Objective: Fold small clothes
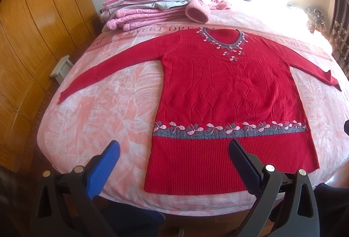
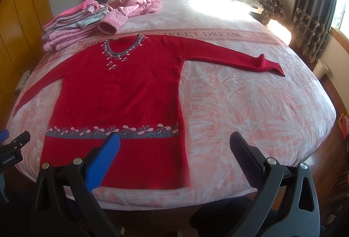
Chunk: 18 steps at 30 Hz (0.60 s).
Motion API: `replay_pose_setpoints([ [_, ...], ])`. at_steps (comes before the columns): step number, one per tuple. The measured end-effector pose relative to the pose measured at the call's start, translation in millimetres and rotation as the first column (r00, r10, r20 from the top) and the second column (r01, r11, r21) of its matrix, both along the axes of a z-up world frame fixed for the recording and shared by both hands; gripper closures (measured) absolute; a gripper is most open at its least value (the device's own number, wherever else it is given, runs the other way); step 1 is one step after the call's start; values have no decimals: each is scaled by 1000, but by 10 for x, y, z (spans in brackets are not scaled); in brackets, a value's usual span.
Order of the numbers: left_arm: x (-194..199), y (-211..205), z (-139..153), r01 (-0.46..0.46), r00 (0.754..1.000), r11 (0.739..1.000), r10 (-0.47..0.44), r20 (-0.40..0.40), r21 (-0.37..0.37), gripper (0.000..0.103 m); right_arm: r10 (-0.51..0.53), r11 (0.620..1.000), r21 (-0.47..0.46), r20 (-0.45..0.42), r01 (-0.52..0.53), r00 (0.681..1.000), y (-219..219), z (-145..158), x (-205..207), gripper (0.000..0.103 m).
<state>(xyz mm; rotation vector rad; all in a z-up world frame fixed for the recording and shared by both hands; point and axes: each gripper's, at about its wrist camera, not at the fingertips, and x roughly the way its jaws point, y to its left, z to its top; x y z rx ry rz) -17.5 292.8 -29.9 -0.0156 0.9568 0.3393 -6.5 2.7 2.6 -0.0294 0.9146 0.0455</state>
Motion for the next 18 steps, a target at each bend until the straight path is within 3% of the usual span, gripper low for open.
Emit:
replay_pose_setpoints([
  [18, 11, -25, 5, 1, 1000, 1000, -1, 4, 6, 4, 0, 1000, 1, 0, 0, 1000, -4, 9, -5, 3],
])
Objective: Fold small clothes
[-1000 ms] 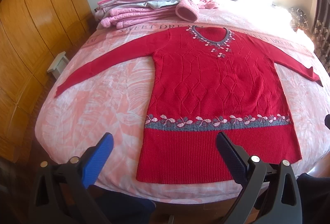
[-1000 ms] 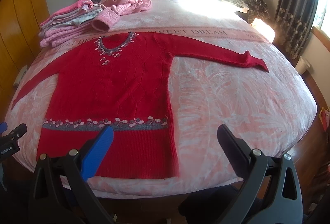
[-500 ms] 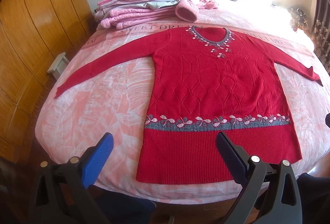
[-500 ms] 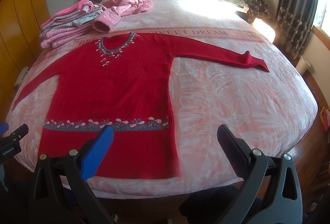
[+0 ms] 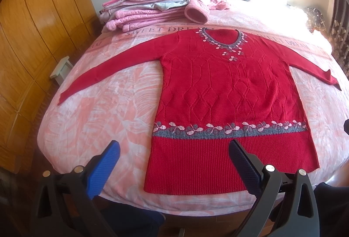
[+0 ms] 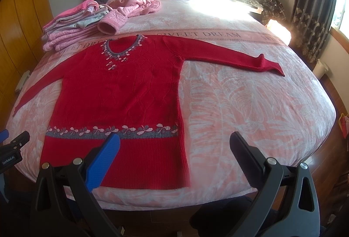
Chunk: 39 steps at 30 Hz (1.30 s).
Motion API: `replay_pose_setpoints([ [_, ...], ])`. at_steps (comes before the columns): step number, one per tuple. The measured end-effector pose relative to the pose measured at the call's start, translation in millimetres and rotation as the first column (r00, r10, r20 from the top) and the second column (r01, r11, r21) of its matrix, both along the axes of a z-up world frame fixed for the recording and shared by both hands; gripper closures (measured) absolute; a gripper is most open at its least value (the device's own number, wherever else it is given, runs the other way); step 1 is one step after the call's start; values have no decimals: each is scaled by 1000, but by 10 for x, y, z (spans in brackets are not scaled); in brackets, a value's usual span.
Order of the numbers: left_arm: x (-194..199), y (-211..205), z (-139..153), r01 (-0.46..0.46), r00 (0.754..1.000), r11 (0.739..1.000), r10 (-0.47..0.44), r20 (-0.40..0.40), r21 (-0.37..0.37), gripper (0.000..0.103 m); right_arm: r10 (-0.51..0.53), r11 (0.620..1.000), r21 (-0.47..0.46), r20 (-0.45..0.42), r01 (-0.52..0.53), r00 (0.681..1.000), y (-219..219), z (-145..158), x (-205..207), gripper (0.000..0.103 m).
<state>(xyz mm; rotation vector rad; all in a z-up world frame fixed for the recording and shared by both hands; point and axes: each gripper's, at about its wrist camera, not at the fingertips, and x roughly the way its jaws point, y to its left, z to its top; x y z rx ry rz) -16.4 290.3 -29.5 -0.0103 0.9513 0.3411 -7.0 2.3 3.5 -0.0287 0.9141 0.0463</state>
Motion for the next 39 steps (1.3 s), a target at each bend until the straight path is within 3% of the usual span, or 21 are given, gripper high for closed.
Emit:
replay_pose_setpoints([
  [28, -13, 25, -2, -3, 1000, 1000, 3, 7, 10, 4, -4, 1000, 6, 3, 4, 1000, -1, 7, -10, 3],
  [39, 42, 20, -33, -14, 999, 1000, 15, -38, 10, 4, -4, 1000, 27, -3, 4, 1000, -15, 30, 14, 3],
])
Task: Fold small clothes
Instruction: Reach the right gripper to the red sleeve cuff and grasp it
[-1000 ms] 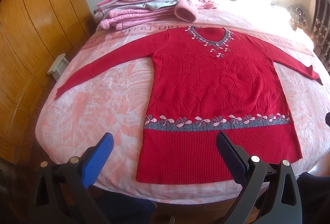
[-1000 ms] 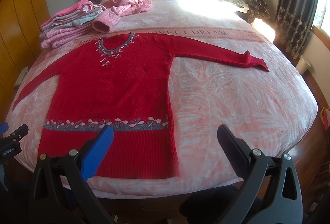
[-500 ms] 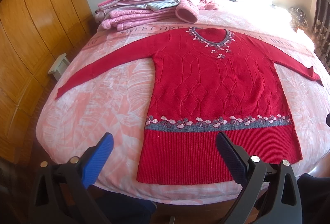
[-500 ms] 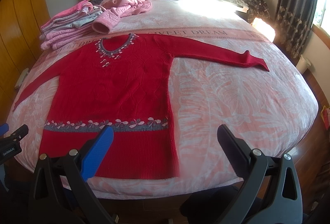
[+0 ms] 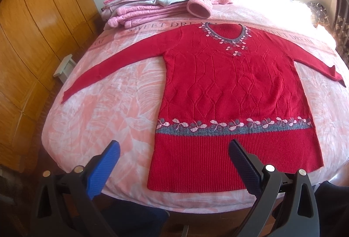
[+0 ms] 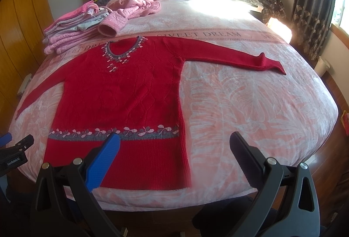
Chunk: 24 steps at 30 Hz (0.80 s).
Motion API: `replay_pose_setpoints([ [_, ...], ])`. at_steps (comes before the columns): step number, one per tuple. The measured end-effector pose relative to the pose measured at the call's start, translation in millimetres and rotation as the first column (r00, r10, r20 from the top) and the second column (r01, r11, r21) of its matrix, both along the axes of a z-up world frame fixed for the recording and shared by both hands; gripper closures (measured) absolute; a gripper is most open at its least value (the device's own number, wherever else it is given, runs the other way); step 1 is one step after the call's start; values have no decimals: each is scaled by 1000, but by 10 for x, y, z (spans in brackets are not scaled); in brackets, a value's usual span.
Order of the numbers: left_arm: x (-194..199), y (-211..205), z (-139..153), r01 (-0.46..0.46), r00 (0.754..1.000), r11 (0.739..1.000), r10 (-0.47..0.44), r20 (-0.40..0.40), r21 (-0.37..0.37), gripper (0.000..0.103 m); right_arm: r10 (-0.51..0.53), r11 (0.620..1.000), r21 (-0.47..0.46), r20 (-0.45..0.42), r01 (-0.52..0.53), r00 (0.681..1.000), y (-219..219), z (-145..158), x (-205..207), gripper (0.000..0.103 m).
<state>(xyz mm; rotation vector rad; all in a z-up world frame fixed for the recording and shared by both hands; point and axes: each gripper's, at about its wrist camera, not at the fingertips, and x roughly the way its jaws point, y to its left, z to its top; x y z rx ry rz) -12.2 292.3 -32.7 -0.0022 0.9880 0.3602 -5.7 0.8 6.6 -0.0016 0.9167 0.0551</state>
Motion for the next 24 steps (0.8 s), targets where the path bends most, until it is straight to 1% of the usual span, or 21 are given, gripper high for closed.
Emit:
replay_pose_setpoints([
  [2, 25, 24, -1, -4, 1000, 1000, 4, 6, -23, 4, 1, 1000, 23, -12, 0, 1000, -37, 8, 44, 3],
  [4, 103, 23, 10, 2, 1000, 1000, -2, 16, -29, 4, 3, 999, 34, -27, -3, 1000, -84, 25, 149, 3],
  [6, 219, 20, 37, 17, 999, 999, -16, 31, -31, 4, 9, 999, 37, -41, -7, 999, -166, 59, 330, 3],
  [8, 362, 29, 71, 25, 998, 999, -24, 53, -32, 4, -25, 1000, 18, -42, 25, 999, -312, 99, 553, 3],
  [10, 537, 49, 93, 39, 997, 997, -35, 66, -71, 4, -70, 997, 38, -57, 72, 996, -540, 116, 840, 3],
  [12, 702, 80, 86, 37, 998, 992, -30, 63, -121, 4, -112, 989, 86, -85, 120, 990, -850, 99, 1172, 3],
  [13, 797, 87, 82, 35, 998, 989, -27, 63, -142, 4, -137, 985, 90, -91, 145, 986, -1017, 83, 1342, 3],
  [14, 894, 92, 73, 35, 998, 988, -26, 60, -152, 4, -163, 981, 86, -98, 172, 982, -1180, 55, 1506, 3],
  [15, 991, 89, 67, 34, 998, 989, -25, 62, -144, 4, -185, 977, 85, -110, 195, 976, -1348, 14, 1654, 3],
  [17, 1176, 74, 58, 39, 996, 993, -30, 79, -113, 4, -241, 967, 57, -134, 250, 961, -1714, -104, 1921, 3],
  [19, 1354, 82, 28, 42, 996, 994, -33, 88, -99, 4, -307, 947, 41, -170, 318, 936, -2119, -247, 2139, 3],
  [20, 1433, 92, 6, 39, 995, 995, -31, 93, -94, 4, -335, 935, 55, -188, 350, 923, -2330, -320, 2203, 3],
  [22, 1582, 121, -37, 33, 995, 996, -25, 98, -83, 4, -404, 898, 90, -222, 431, 887, -2757, -470, 2339, 3],
  [24, 1717, 159, -91, 22, 995, 997, -15, 98, -70, 4, -452, 859, 134, -258, 495, 854, -3146, -620, 2450, 3],
])
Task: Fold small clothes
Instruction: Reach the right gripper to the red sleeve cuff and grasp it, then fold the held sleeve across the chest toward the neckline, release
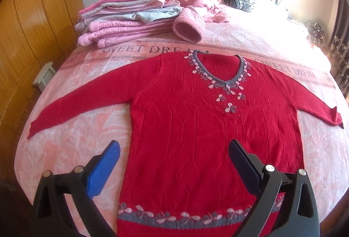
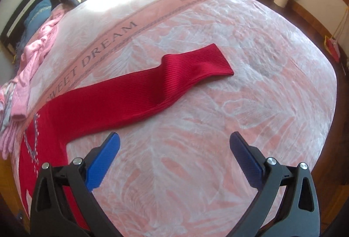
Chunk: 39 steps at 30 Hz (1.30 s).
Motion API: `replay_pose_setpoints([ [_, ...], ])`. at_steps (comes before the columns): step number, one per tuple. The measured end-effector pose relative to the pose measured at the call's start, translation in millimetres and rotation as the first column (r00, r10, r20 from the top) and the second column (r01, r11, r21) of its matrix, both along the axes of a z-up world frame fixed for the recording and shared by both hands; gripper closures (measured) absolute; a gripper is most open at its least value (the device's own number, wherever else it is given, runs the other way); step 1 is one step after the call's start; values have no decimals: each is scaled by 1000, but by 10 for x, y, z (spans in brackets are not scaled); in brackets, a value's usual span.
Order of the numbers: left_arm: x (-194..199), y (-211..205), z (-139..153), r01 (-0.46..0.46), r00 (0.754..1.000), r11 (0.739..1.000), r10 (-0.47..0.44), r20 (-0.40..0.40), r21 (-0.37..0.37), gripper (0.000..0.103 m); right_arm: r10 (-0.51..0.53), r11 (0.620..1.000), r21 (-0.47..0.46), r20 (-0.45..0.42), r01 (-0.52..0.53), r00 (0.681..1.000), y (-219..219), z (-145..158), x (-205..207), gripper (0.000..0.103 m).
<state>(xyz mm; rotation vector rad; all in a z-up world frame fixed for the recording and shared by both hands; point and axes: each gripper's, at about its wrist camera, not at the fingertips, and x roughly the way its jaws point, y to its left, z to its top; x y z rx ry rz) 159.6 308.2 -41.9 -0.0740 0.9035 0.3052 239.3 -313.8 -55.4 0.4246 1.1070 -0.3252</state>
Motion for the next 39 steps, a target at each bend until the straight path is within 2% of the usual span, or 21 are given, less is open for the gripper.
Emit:
replay_pose_setpoints([
  [3, 169, 53, -95, -19, 1000, 1000, 19, -7, 9, 4, -77, 996, 54, -2, 77, 997, -418, -208, 159, 3],
  [7, 343, 56, -220, -8, 1000, 1000, 9, -18, 30, 4, -84, 993, 76, -14, 85, 996, -767, -411, 411, 4],
  [10, 441, 38, -314, -7, 1000, 999, 9, -27, 53, 4, -97, 987, 130, -5, 97, 995, -972, -548, 566, 4],
  [14, 585, 34, -433, -31, 998, 999, 32, -50, 39, 4, -115, 981, 154, -6, 115, 993, -1167, -748, 725, 5],
  [17, 699, -12, -506, -37, 997, 999, 39, -65, 32, 4, -131, 974, 184, -33, 135, 991, -1220, -924, 786, 19],
  [20, 765, -106, -545, -24, 997, 999, 27, -66, 33, 4, -101, 986, 132, -42, 106, 994, -1163, -926, 812, 20],
  [22, 788, -191, -560, -8, 998, 999, 10, -67, 36, 4, -64, 996, 61, -69, 69, 996, -1089, -913, 836, 32],
  [23, 794, -231, -564, 3, 998, 999, 0, -68, 37, 4, -50, 999, 17, -83, 52, 995, -1057, -910, 842, 42],
  [25, 783, -311, -562, 29, 997, 999, -26, -69, 45, 4, -28, 1000, -8, -80, 27, 996, -1028, -892, 821, 51],
  [26, 772, -341, -551, 42, 997, 998, -38, -66, 52, 4, -28, 1000, -6, -75, 28, 997, -1039, -879, 801, 61],
  [27, 759, -368, -536, 53, 997, 997, -49, -60, 63, 4, -23, 1000, 13, -59, 24, 998, -1054, -859, 777, 82],
  [28, 750, -385, -518, 61, 997, 995, -57, -53, 74, 4, -6, 997, 83, -22, 8, 1000, -1060, -845, 756, 96],
  [29, 739, -392, -503, 66, 997, 994, -62, -46, 83, 4, -5, 988, 155, 9, 4, 1000, -1074, -829, 732, 96],
  [30, 727, -387, -491, 67, 997, 994, -63, -41, 90, 4, -3, 986, 168, 26, -1, 1000, -1063, -788, 727, 96],
  [32, 728, -336, -473, 56, 998, 994, -53, -38, 90, 4, 11, 990, 138, 75, -22, 997, -1047, -619, 698, 96],
  [35, 728, -205, -455, 21, 999, 998, -19, -36, 66, 4, -71, 986, 157, 125, 51, 990, -1197, -443, 614, 97],
  [37, 722, -119, -457, 1, 999, 998, 1, -36, 58, 4, -114, 982, 159, 99, 97, 989, -1295, -512, 552, 97],
  [39, 718, -57, -468, -11, 999, 998, 14, -38, 65, 4, -122, 982, 147, 21, 118, 992, -1323, -726, 550, 96],
])
